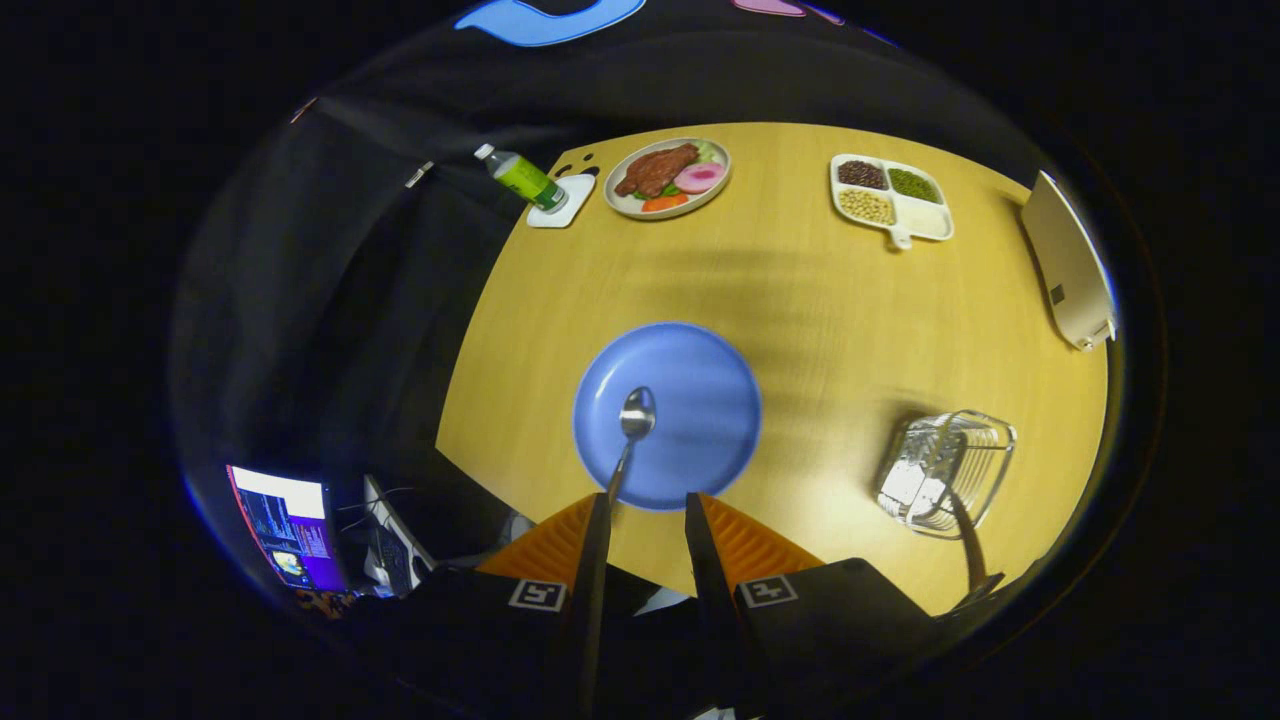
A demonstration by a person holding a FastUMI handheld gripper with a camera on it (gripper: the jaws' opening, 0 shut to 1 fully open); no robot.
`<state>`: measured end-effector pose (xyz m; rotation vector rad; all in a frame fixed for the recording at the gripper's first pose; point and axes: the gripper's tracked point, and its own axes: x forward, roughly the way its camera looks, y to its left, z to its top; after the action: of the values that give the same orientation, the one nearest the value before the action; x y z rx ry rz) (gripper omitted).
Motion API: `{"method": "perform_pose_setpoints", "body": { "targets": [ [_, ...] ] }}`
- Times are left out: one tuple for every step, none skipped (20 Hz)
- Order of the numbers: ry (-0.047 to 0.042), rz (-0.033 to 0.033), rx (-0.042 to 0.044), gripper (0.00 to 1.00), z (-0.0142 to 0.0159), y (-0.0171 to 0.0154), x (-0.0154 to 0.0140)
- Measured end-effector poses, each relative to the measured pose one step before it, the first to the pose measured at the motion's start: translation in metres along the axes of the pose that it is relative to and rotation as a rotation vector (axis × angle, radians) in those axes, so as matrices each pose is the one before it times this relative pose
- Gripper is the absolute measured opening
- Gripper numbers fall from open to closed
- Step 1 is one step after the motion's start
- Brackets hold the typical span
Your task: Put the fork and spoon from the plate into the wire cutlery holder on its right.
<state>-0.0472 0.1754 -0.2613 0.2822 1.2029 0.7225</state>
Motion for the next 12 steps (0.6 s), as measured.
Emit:
{"method": "perform_pose_setpoints", "body": {
  "targets": [
    [0.01413, 0.0041, 0.00228, 0.48, -0.00355, 0.00712, 0.01355],
    [0.01379, 0.00232, 0.0003, 0.48, -0.00439, 0.00393, 0.01114],
    [0.01431, -0.00642, 0.00358, 0.48, -0.00302, 0.00238, 0.01485],
    [0.01123, -0.00459, 0.00785, 0.48, -0.00276, 0.00213, 0.01224],
    [0.01418, -0.00713, 0.00883, 0.48, -0.00234, 0.00066, 0.01227],
    [0.00954, -0.00648, 0.00664, 0.48, -0.00158, 0.00082, 0.01221],
    [0.00846, -0.01084, 0.00476, 0.48, -0.00181, -0.00024, 0.01084],
    [0.01014, -0.0113, 0.00737, 0.48, -0.00104, -0.00081, 0.00946],
    [0.00493, -0.00577, 0.00928, 0.48, -0.0004, -0.00029, 0.00964],
    [0.00942, -0.0086, 0.00462, 0.48, -0.00047, -0.00026, 0.00927],
    [0.00641, -0.0169, 0.002, 0.48, -0.00019, -0.00293, 0.00921],
    [0.00622, -0.01897, 0.00022, 0.48, -0.00075, -0.00319, 0.00756]
  ]
}}
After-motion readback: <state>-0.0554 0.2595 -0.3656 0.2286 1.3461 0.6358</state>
